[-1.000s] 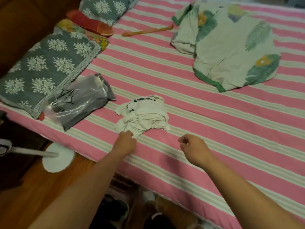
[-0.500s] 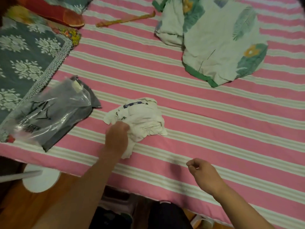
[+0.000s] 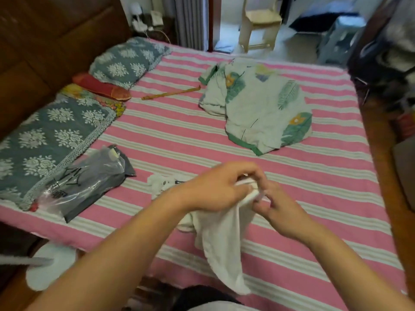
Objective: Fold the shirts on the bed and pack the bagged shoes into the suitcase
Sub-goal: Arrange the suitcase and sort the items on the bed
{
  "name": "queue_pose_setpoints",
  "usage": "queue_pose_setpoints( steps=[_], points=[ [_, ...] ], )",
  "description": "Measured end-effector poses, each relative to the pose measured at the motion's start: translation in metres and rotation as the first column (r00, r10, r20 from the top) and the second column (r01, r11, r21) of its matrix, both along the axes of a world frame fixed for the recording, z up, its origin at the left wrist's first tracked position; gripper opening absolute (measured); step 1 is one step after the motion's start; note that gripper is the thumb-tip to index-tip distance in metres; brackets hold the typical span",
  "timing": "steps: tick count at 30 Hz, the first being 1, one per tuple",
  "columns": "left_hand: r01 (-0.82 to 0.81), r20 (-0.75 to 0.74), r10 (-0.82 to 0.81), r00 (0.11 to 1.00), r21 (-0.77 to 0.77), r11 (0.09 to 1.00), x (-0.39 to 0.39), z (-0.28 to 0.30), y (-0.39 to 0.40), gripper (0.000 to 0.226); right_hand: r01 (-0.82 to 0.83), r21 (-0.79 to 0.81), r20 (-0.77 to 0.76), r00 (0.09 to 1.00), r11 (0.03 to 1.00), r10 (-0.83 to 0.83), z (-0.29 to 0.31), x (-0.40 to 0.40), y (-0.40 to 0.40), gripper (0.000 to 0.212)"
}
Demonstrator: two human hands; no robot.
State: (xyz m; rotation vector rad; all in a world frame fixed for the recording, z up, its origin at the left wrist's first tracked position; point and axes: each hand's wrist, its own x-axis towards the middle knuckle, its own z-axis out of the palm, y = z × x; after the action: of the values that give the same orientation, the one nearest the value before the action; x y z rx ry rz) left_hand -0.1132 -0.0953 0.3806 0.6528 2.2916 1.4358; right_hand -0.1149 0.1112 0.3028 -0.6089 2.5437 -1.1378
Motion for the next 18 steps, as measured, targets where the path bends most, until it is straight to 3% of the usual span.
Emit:
queue_pose_setpoints(
  steps=[2,4,6,7,9,11,12,14,16,18],
  points=[
    [-0.042,-0.038,0.042,0.998,0.016,0.999,-0.007,0.042,0.019,0.037,0.127,-0.079,-0.043,0.991,0.989,-0.131,0.039,-0.01,0.028,0.014],
    [-0.079,-0.151,0.072,0.986,-0.039,0.996,-0.013,0.08,0.038,0.034,0.272,-0.193,-0.098,0.95,0.943,-0.295,0.079,-0.016,0.058,0.017],
    [-0.101,-0.322,0.004,0.947,-0.285,0.953,-0.022,0.11,0.055,0.038,0.337,-0.267,-0.195,0.899,0.903,-0.393,0.111,-0.018,0.087,0.024],
    [-0.127,-0.388,-0.057,0.92,-0.431,0.893,-0.027,0.12,0.064,0.042,0.34,-0.283,-0.244,0.879,0.897,-0.41,0.124,-0.016,0.099,0.025],
    [-0.217,-0.489,-0.163,0.857,-0.629,0.746,-0.033,0.13,0.079,0.026,0.312,-0.272,-0.299,0.872,0.91,-0.388,0.143,-0.012,0.123,0.025],
    [-0.349,-0.596,-0.185,0.782,-0.664,0.661,-0.039,0.137,0.086,0.009,0.235,-0.129,-0.258,0.93,0.963,-0.261,0.15,-0.011,0.154,0.019],
    [-0.4,-0.637,-0.174,0.751,-0.648,0.648,-0.042,0.141,0.086,0.008,0.175,0.034,-0.218,0.962,0.984,-0.164,0.15,-0.012,0.172,0.019],
    [-0.455,-0.69,-0.18,0.701,-0.627,0.632,-0.047,0.15,0.079,0.01,0.093,0.358,-0.106,0.993,0.929,-0.058,0.143,-0.014,0.208,0.017],
    [-0.482,-0.717,-0.17,0.676,-0.605,0.634,-0.052,0.155,0.068,0.011,0.199,0.511,-0.128,0.98,0.836,-0.155,0.14,-0.017,0.24,0.011],
    [-0.52,-0.744,-0.166,0.647,-0.59,0.617,-0.058,0.154,0.058,0.01,0.401,0.526,-0.265,0.915,0.75,-0.304,0.145,-0.022,0.266,0.01]
  ],
)
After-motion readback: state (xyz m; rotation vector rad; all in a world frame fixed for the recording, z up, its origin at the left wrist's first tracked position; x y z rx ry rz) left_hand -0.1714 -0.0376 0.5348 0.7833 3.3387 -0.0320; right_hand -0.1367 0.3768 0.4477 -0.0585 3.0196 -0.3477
